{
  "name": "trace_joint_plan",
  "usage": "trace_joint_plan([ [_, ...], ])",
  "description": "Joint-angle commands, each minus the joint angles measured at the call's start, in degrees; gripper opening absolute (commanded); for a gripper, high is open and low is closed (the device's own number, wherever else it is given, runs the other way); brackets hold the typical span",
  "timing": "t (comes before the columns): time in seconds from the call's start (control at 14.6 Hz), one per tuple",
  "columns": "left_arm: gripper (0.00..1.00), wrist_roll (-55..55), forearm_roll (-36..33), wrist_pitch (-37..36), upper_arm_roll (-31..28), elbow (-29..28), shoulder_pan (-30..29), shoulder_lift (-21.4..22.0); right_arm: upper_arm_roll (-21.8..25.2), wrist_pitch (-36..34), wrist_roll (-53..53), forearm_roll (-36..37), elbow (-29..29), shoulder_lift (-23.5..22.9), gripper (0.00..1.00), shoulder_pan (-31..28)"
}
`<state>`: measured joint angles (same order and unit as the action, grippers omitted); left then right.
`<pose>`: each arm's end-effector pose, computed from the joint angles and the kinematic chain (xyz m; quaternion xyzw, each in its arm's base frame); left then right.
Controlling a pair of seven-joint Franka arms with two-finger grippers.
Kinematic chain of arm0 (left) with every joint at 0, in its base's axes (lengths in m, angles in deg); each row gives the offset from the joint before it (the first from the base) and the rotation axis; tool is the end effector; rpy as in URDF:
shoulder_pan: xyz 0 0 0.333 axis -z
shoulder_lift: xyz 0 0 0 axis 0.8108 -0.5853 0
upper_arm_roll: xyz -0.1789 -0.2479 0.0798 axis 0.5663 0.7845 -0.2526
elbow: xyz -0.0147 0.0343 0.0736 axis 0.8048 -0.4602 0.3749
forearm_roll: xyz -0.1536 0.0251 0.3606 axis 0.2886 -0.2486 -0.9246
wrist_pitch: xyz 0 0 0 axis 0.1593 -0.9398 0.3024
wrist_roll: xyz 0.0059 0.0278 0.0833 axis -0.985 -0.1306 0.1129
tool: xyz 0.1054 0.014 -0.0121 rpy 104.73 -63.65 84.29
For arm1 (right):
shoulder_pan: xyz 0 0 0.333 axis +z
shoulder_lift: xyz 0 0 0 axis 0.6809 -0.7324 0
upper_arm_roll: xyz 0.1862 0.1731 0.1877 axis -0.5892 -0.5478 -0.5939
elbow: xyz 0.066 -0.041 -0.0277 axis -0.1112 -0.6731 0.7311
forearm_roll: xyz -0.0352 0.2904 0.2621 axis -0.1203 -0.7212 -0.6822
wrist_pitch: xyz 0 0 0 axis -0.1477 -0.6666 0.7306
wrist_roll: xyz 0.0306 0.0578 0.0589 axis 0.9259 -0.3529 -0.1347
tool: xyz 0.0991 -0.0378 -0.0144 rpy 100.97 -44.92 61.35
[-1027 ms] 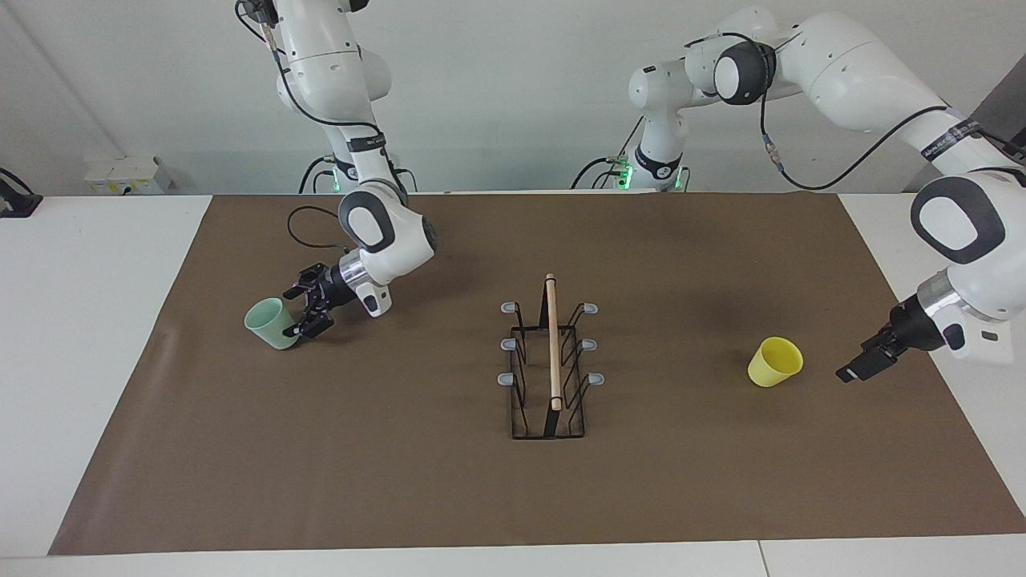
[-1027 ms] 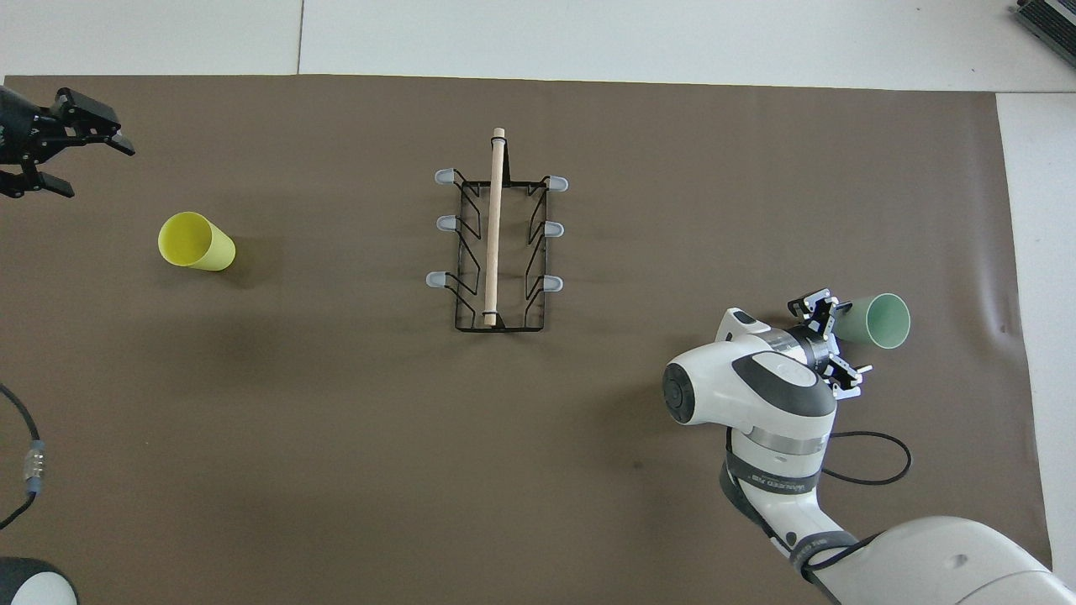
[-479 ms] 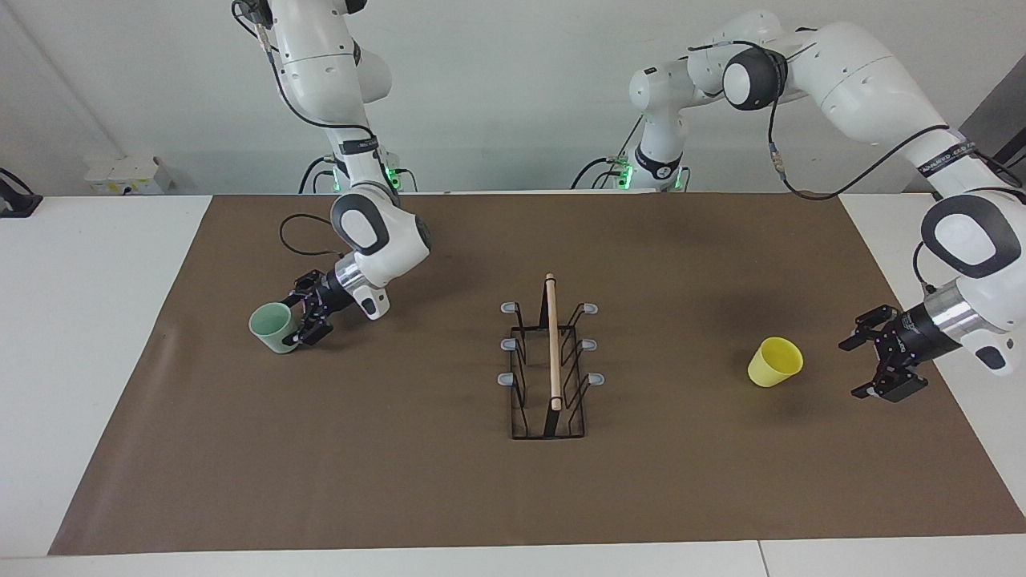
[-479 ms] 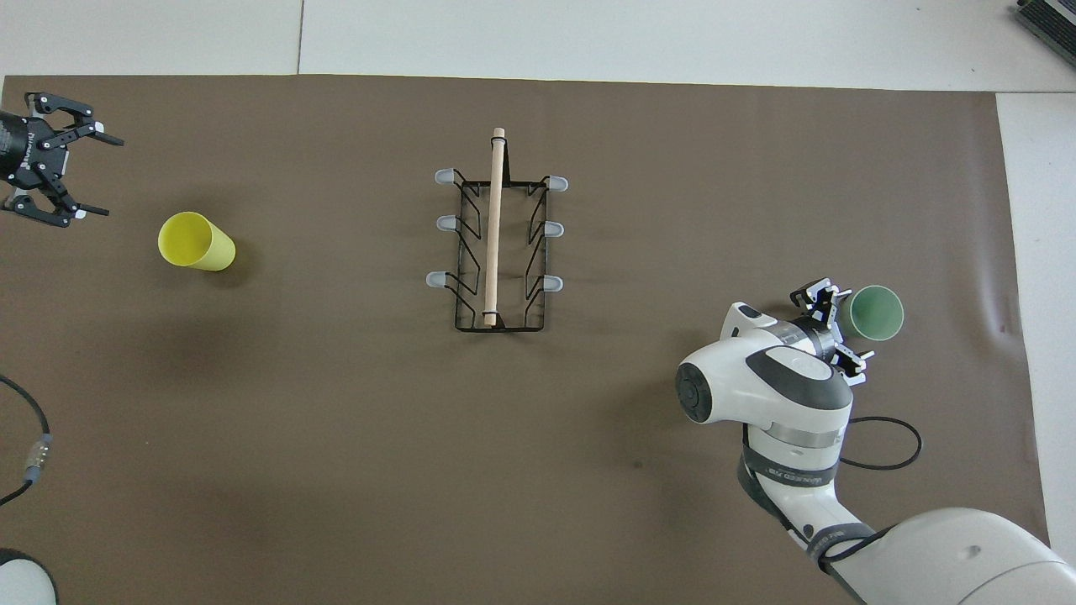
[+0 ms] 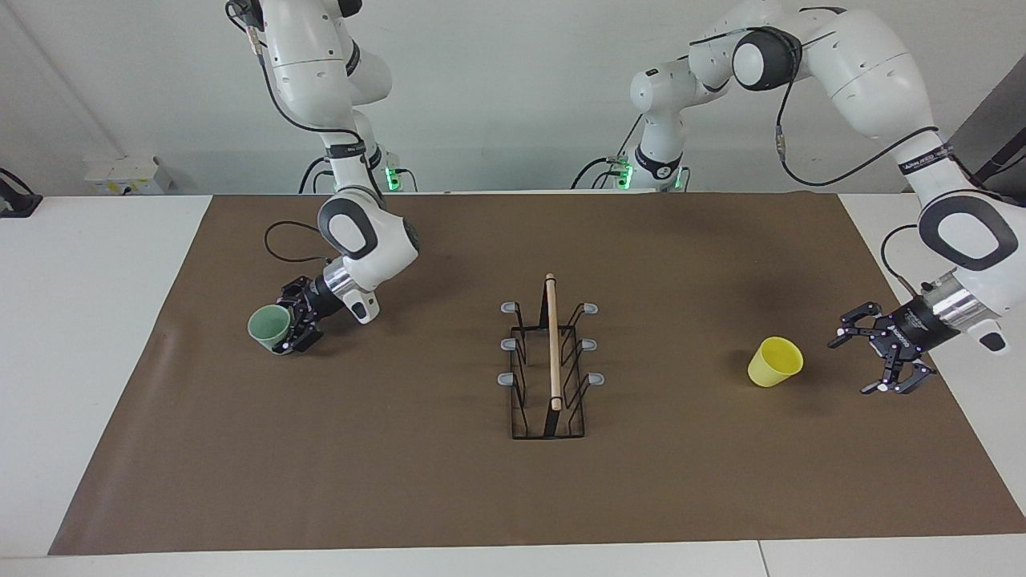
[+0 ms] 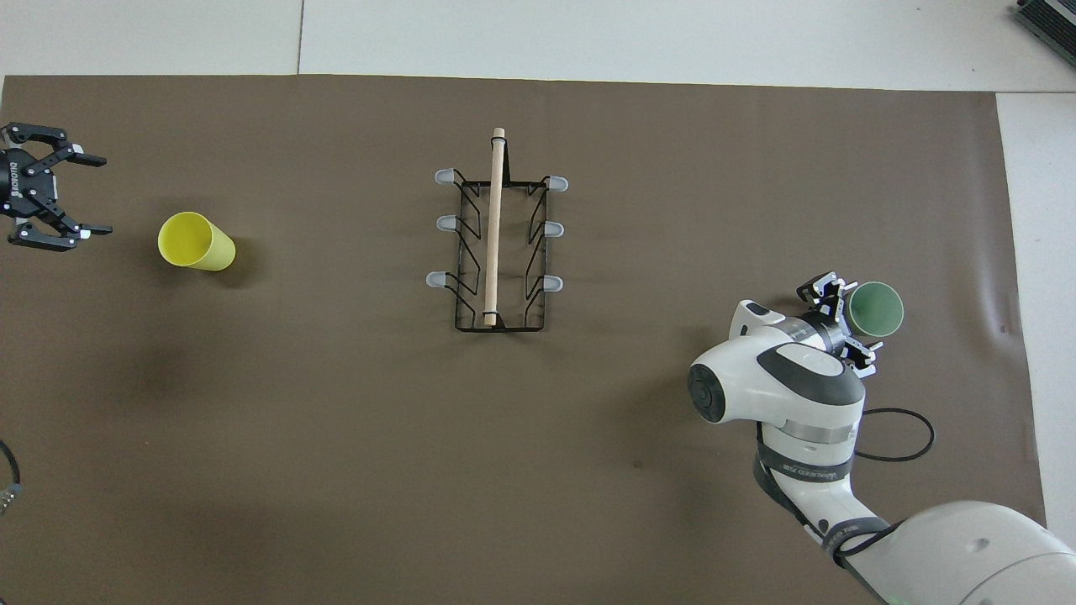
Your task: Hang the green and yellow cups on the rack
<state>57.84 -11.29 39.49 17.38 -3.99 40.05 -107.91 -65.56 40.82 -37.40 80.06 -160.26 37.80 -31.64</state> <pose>0.6816 0.1830 0.3644 0.6298 0.7284 -0.1498 0.2244 0.5098 0.0481 0.2291 0.5001 0.6890 -0.2843 0.4409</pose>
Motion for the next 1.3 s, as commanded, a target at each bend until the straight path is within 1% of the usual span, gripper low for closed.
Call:
trace_joint_plan([
  [0.0,1.00,2.5,2.2,3.5,-0.5,-5.5,0.0,2.1,-0.5,1.4,-0.5,2.0,0.3,-0.8,0.84,-1.3],
  [0.07,1.00,2.3,2.1,5.2,-0.4,-6.3,-0.5,1.5,-0.5,1.4,-0.6,2.0,0.3,-0.8,0.50,-1.3],
  [0.14,1.00,2.1,2.2,6.2,-0.3,-8.3,-0.4,1.7,-0.5,1.4,-0.5,2.0,0.3,-0.8,0.01,-1.3],
  [0.27,1.00,2.0,2.7,8.0,-0.1,-12.6,0.0,2.9,-0.5,0.2,-0.5,0.7,2.4,-0.9,0.00,-1.1],
  [0.34,1.00,1.3,3.4,8.7,-0.1,-15.5,0.3,4.1,-0.5,-0.2,-0.5,-1.8,3.7,-0.9,0.00,-0.6],
  [0.48,1.00,1.0,6.2,9.4,0.0,-18.3,0.5,5.2,-0.6,-0.3,-0.7,-10.3,8.1,-0.9,0.00,0.1],
  [0.55,1.00,0.2,7.8,9.3,0.1,-19.7,0.0,5.7,-0.6,-0.7,-0.8,-14.2,10.3,-0.9,0.00,1.5],
  [0.68,1.00,-2.6,11.2,8.9,0.1,-22.8,-0.4,7.1,-0.6,-0.8,-0.9,-20.2,13.6,-0.7,0.00,2.3],
  [0.89,1.00,-9.2,18.0,9.2,0.0,-27.5,-0.6,8.8,-1.4,-3.7,-4.8,-33.8,20.5,-0.6,0.00,2.3],
  [1.03,1.00,-10.4,20.7,9.5,0.0,-28.8,-0.4,9.4,-1.4,-5.7,-5.4,-39.3,22.6,0.1,0.00,2.4],
  [1.23,1.00,-10.5,25.2,11.3,0.1,-30.6,0.7,9.7,-1.4,-5.5,-4.9,-47.3,25.0,2.1,0.00,1.9],
])
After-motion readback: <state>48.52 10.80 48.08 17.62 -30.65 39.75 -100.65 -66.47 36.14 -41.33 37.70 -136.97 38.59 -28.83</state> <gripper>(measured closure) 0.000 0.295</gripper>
